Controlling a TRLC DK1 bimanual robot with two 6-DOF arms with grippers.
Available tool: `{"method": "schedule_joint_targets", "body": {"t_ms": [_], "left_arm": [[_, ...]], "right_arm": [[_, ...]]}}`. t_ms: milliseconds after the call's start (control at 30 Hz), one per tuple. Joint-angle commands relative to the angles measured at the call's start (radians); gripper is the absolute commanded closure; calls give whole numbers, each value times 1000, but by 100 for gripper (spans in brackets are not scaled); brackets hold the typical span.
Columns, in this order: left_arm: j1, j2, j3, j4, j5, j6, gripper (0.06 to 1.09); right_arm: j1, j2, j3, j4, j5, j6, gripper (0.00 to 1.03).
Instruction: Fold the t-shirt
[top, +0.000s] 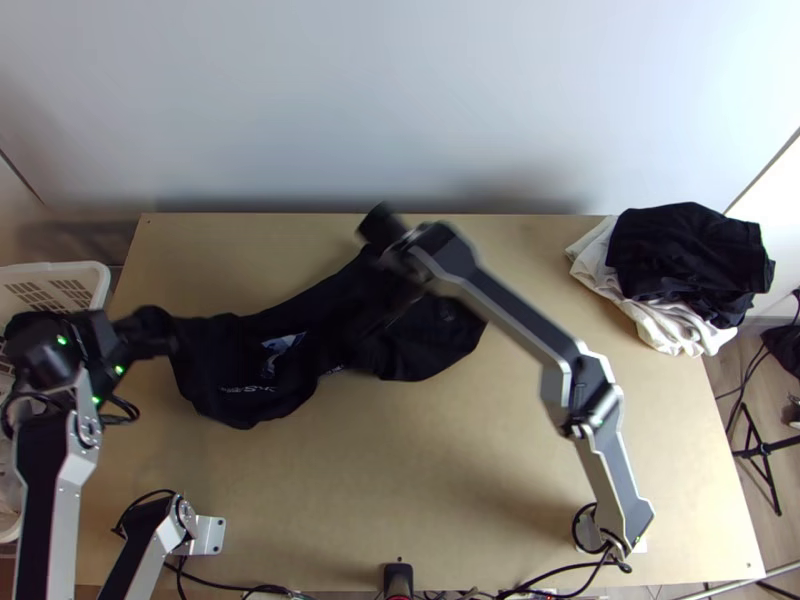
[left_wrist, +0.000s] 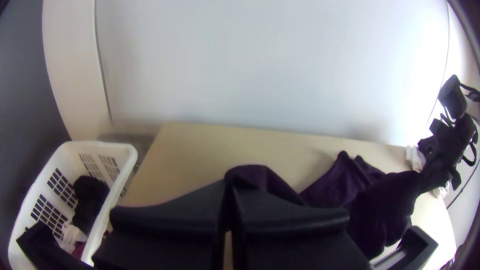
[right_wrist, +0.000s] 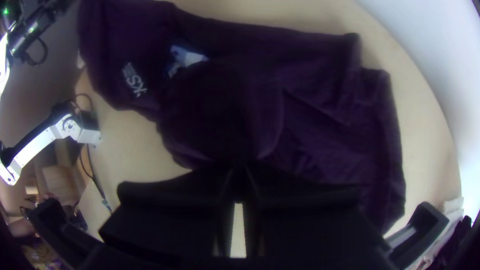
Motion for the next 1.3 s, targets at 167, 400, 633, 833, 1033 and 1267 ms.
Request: {"method": "schedule_joint_targets", "body": {"t_ms": [167,400,633,833,1033,1267], "left_arm": [[49,124,354,-20,-2,-113,105],[56,216,641,-91,-2,-165,105],[81,300,951,-152,-2,-213,105],[139,332,1122,-155,-2,-240,105],[210,335,1259,-118,-2,-312,105],[262,340,1412,-112,-4,-354,105]], "right_arm": [[-215,-244,5,-80,114,-10,100],[-246,-356,5,-80,212,-34,100],[-195,-433,12,-79,330,-77,100],[-108,-490,28,-23,489,-131,100],[-28,-542,29,53,563,-189,100],[102,-573,46,109,678,-274,100]]}}
